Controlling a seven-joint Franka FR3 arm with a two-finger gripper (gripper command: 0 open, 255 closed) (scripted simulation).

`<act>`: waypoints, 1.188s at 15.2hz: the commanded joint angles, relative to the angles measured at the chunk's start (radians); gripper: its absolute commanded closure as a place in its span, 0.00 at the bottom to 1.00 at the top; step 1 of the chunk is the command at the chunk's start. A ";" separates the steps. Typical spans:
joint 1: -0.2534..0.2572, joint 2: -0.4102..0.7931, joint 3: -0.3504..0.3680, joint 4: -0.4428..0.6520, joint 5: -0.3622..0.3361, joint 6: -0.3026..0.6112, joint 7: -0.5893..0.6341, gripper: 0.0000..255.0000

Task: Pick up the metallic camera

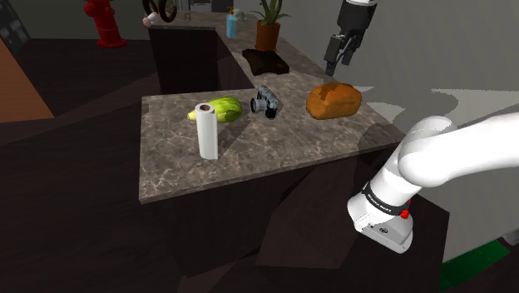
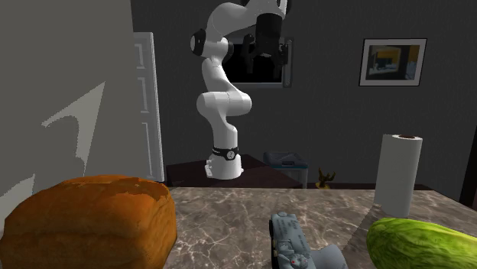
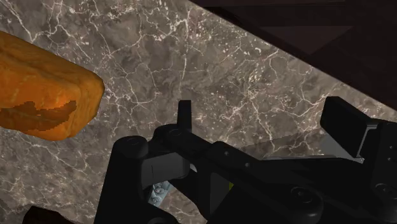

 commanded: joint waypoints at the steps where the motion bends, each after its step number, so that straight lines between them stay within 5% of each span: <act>1: 0.000 0.000 0.000 0.000 0.000 0.000 0.000 0.00; 18: -0.075 0.523 -0.128 0.044 0.027 0.523 -0.017 0.00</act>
